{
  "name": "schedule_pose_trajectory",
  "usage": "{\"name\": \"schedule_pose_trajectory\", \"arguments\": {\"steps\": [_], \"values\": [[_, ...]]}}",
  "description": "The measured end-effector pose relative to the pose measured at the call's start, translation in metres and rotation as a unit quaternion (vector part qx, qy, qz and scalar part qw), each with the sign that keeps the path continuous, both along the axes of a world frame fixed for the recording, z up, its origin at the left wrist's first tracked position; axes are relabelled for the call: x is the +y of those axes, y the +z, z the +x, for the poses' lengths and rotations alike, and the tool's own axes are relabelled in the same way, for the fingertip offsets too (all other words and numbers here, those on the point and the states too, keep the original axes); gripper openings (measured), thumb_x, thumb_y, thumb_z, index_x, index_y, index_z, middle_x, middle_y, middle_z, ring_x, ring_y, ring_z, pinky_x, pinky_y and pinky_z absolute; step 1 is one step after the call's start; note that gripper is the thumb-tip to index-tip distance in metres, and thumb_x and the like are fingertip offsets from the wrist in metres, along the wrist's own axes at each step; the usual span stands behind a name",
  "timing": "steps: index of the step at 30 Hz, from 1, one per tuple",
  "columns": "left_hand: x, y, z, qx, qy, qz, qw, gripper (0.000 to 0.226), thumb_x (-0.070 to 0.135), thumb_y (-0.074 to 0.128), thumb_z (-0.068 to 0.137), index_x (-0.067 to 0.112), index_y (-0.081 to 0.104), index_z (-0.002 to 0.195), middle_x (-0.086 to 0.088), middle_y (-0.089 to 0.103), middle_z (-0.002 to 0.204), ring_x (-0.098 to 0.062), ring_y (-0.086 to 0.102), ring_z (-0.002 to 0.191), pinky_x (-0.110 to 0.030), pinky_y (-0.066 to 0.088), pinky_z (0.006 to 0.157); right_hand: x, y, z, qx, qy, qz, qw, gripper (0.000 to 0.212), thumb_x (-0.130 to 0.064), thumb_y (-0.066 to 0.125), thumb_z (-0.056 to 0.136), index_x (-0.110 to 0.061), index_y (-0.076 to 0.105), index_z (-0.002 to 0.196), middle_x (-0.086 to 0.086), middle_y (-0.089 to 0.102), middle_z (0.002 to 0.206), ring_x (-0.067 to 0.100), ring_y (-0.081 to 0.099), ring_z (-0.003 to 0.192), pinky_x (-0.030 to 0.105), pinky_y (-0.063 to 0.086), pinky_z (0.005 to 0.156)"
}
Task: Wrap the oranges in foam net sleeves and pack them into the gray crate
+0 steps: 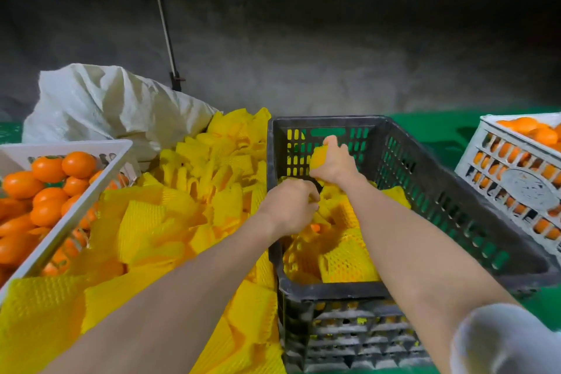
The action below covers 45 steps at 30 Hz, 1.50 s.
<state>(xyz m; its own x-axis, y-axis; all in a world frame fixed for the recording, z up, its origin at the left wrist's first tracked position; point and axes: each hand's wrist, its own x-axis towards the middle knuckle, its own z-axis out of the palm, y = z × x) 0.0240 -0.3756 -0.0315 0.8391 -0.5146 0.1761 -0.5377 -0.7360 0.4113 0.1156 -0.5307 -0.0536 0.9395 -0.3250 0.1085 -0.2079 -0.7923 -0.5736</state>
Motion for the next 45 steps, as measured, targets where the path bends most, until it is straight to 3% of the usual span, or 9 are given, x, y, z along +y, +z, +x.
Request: {"name": "schedule_pose_trajectory", "arguments": {"steps": [4, 9, 14, 20, 25, 32, 35, 41, 45], "values": [[0.000, -0.002, -0.001, -0.001, 0.000, -0.011, 1.000, 0.018, 0.026, 0.057, 0.093, 0.019, 0.067, 0.106, -0.003, 0.069, 0.105, -0.019, 0.061, 0.100, -0.036, 0.053, 0.084, -0.008, -0.030, 0.010, 0.046, 0.042, -0.025, 0.998, 0.089, -0.030, 0.077, 0.074, -0.029, 0.018, 0.140, 0.019, 0.032, 0.142, 0.043, 0.035, 0.127, 0.050, 0.036, 0.102], [0.001, -0.001, -0.003, 0.001, 0.003, -0.015, 1.000, 0.015, 0.025, 0.056, 0.093, 0.019, 0.069, 0.095, -0.002, 0.069, 0.100, -0.019, 0.061, 0.097, -0.038, 0.053, 0.083, -0.004, -0.039, 0.010, 0.184, 0.104, -0.130, 0.969, 0.101, -0.036, 0.071, 0.077, -0.042, -0.002, 0.147, 0.007, -0.009, 0.158, 0.040, -0.006, 0.143, 0.063, 0.009, 0.110], [0.003, -0.002, -0.003, 0.004, 0.003, -0.063, 0.998, 0.017, 0.019, 0.055, 0.093, 0.011, 0.070, 0.097, -0.005, 0.068, 0.100, -0.020, 0.059, 0.097, -0.039, 0.052, 0.085, 0.008, -0.029, 0.004, 0.164, 0.120, -0.171, 0.964, 0.085, -0.028, 0.063, 0.085, -0.038, 0.007, 0.148, 0.007, -0.005, 0.158, 0.036, -0.007, 0.143, 0.060, 0.004, 0.112], [0.022, -0.001, -0.015, -0.045, 0.094, -0.247, 0.964, 0.017, 0.008, 0.056, 0.091, 0.006, 0.070, 0.100, -0.008, 0.068, 0.104, -0.020, 0.060, 0.097, -0.020, 0.040, 0.081, 0.051, 0.026, -0.014, -0.039, 0.137, -0.142, 0.979, 0.056, -0.024, 0.056, 0.091, -0.016, 0.035, 0.143, 0.012, 0.025, 0.153, 0.031, 0.019, 0.142, 0.049, 0.020, 0.114], [0.096, -0.011, -0.012, -0.012, 0.234, -0.338, 0.912, 0.026, -0.005, 0.050, 0.089, 0.003, 0.068, 0.104, -0.009, 0.068, 0.102, -0.015, 0.058, 0.090, -0.013, 0.036, 0.073, 0.119, 0.064, -0.043, -0.202, 0.228, -0.111, 0.946, 0.039, -0.020, 0.055, 0.091, -0.010, 0.050, 0.128, 0.011, 0.050, 0.134, 0.028, 0.044, 0.125, 0.036, 0.033, 0.103], [0.201, -0.017, -0.024, 0.038, 0.300, -0.374, 0.877, 0.028, -0.007, 0.045, 0.091, 0.013, 0.064, 0.096, -0.008, 0.065, 0.097, -0.020, 0.060, 0.091, -0.027, 0.046, 0.070, 0.200, 0.013, -0.015, 0.207, 0.286, -0.216, 0.910, 0.059, -0.020, 0.050, 0.093, -0.016, 0.024, 0.147, 0.013, 0.033, 0.149, 0.033, 0.037, 0.133, 0.040, 0.037, 0.106], [0.226, -0.021, -0.037, 0.047, 0.294, -0.379, 0.876, 0.026, 0.001, 0.051, 0.094, 0.022, 0.063, 0.085, -0.004, 0.067, 0.091, -0.018, 0.062, 0.084, -0.031, 0.048, 0.069, 0.197, -0.015, -0.007, 0.271, 0.230, -0.259, 0.898, 0.054, -0.026, 0.053, 0.092, -0.010, 0.037, 0.141, 0.013, 0.034, 0.149, 0.035, 0.035, 0.134, 0.047, 0.033, 0.108], [0.256, -0.023, -0.046, 0.089, 0.298, -0.415, 0.855, 0.013, 0.010, 0.059, 0.093, 0.021, 0.064, 0.090, -0.006, 0.066, 0.096, -0.024, 0.062, 0.096, -0.030, 0.047, 0.073, 0.200, 0.009, -0.016, -0.035, 0.131, -0.068, 0.988, 0.021, -0.001, 0.057, 0.082, -0.010, 0.065, 0.100, 0.011, 0.063, 0.112, 0.030, 0.057, 0.106, 0.030, 0.044, 0.082], [0.258, -0.002, -0.045, 0.159, 0.261, -0.484, 0.820, 0.036, 0.025, 0.063, 0.091, 0.006, 0.058, 0.120, -0.002, 0.063, 0.104, -0.020, 0.063, 0.095, -0.033, 0.053, 0.075, 0.224, 0.042, -0.054, -0.098, 0.210, 0.182, 0.956, 0.037, 0.002, 0.071, 0.074, -0.015, 0.048, 0.098, 0.006, 0.049, 0.099, 0.019, 0.048, 0.089, 0.026, 0.035, 0.064]]}}
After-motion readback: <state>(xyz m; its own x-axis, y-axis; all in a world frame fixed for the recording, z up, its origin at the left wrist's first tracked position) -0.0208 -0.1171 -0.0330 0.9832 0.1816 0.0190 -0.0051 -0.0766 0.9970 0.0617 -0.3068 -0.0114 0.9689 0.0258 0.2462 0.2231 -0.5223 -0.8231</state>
